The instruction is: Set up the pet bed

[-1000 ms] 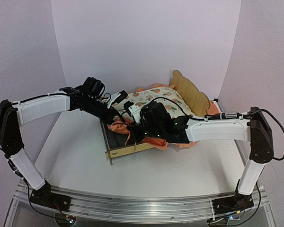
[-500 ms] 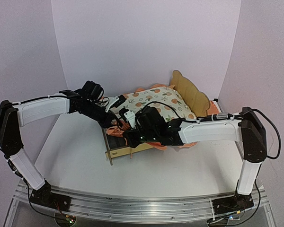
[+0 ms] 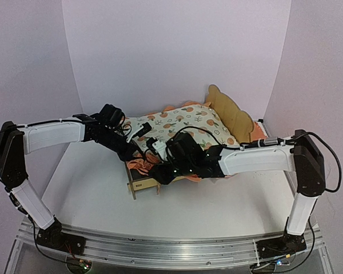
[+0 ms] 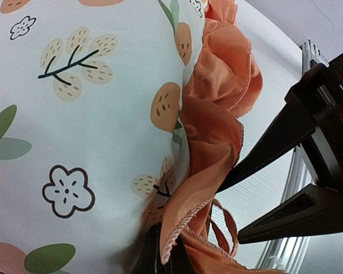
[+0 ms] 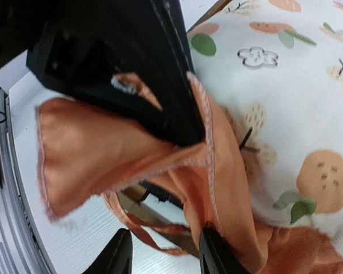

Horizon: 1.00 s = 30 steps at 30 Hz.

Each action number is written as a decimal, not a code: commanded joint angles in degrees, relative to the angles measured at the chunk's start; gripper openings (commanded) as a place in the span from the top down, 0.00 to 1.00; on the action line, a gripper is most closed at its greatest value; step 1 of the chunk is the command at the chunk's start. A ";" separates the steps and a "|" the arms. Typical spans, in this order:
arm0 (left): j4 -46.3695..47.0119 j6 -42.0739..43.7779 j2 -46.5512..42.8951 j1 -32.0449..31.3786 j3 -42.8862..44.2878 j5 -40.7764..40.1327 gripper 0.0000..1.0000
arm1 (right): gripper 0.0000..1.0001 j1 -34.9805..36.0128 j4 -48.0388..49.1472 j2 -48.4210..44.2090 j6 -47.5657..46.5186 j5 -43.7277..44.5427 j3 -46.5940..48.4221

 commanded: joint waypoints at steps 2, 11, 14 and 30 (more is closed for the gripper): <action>0.96 1.84 -2.54 0.27 -1.38 0.54 1.00 | 0.52 0.43 -0.61 -9.34 -2.04 -6.67 -6.07; 1.93 2.06 -1.46 0.27 -0.71 -0.42 1.00 | 0.47 1.38 30.48 -8.60 -6.36 -5.87 -27.06; 1.36 2.22 -1.19 0.27 -0.18 -0.49 1.00 | 0.45 1.38 42.58 -3.41 -9.42 -2.36 -29.63; 0.20 1.43 0.29 0.27 1.27 0.19 1.00 | 0.39 1.39 68.25 22.76 -4.71 17.54 -21.86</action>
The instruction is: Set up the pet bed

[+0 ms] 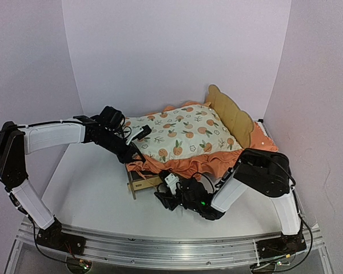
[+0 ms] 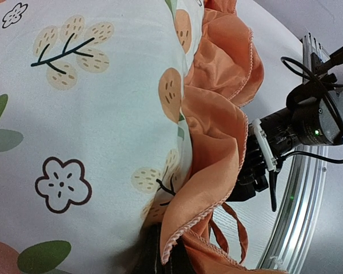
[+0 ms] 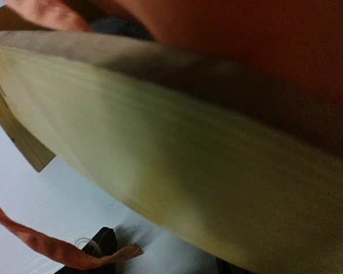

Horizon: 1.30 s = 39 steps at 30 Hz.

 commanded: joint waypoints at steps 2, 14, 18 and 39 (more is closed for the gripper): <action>0.26 -0.04 0.45 0.25 2.72 0.34 1.00 | 0.40 0.14 8.81 5.61 2.20 10.53 5.20; -0.13 0.51 1.16 0.25 3.37 -0.22 1.00 | 0.77 0.07 9.55 11.14 4.89 18.97 12.21; 0.07 3.35 1.05 0.25 3.03 -1.95 1.00 | 0.95 0.02 9.55 11.42 5.44 19.04 12.07; -2.31 25.31 -1.27 -3.08 1.18 -7.62 0.51 | 1.00 1.41 0.69 -8.41 8.02 0.55 -6.06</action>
